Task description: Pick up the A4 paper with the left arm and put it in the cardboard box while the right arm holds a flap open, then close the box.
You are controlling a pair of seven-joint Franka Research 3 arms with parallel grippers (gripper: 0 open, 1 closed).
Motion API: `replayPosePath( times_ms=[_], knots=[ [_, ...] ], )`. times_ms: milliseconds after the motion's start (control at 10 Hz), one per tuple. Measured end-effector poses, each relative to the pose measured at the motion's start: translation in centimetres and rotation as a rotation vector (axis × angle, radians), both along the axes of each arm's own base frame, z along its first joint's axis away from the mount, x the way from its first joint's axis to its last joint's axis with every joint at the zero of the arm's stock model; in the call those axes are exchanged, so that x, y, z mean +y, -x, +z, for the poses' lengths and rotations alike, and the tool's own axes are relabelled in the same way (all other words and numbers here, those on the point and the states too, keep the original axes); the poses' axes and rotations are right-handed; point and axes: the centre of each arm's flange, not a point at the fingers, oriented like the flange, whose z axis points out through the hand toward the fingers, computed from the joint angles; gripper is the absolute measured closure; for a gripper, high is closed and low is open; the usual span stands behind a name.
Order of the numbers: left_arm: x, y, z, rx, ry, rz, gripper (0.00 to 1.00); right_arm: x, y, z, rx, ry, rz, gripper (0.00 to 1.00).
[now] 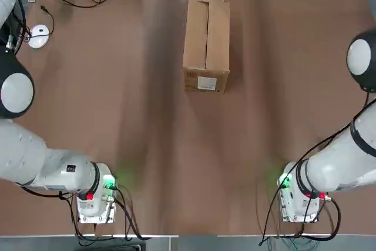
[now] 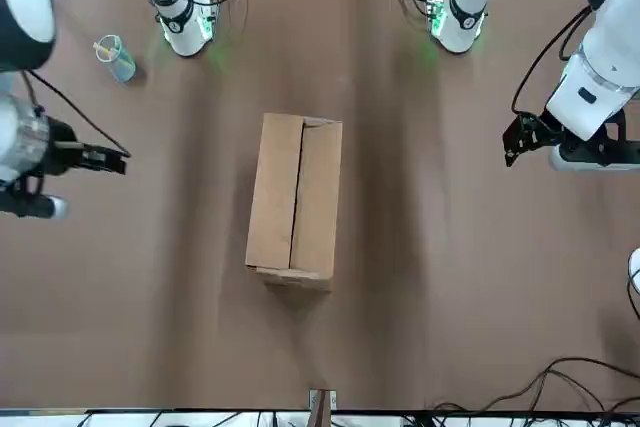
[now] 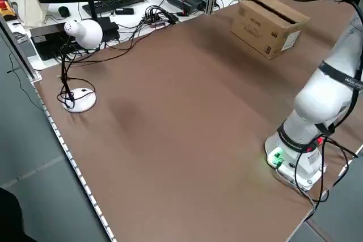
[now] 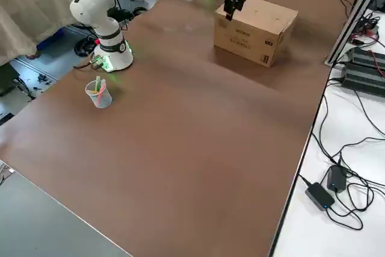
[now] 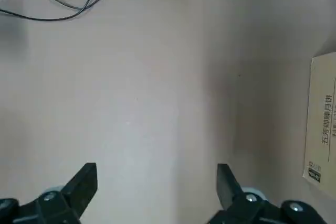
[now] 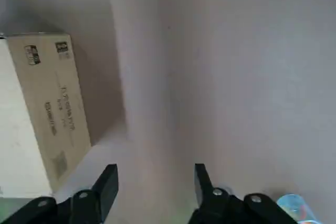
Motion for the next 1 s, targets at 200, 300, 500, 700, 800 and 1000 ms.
replayPosePath(
  times_ms=[200, 300, 500, 700, 800, 1000],
  knots=[
    [1.0, -0.2, -0.2, 0.008, 0.023, 0.024, 0.00, -4.1, 1.1, 2.5, -0.044, -0.012, 0.011, 0.16],
    [1.5, -0.3, -0.3, 0.012, 0.031, 0.034, 0.00, -5.4, 2.0, 3.9, -0.056, -0.014, 0.002, 0.01],
    [1.5, -0.2, -0.4, 0.015, 0.033, 0.034, 0.00, -6.1, 2.7, 4.9, -0.058, -0.016, -0.006, 0.00],
    [1.4, -0.2, -0.5, 0.017, 0.033, 0.033, 0.00, -6.2, 2.7, 4.7, -0.053, -0.016, -0.007, 0.00],
    [1.6, -0.3, -0.5, 0.017, 0.033, 0.037, 0.00, -6.2, 2.7, 4.7, -0.053, -0.016, -0.007, 0.00],
    [1.9, -0.3, -0.5, 0.017, 0.032, 0.042, 0.00, -6.2, 2.7, 4.7, -0.053, -0.015, -0.007, 0.00]
  ],
)
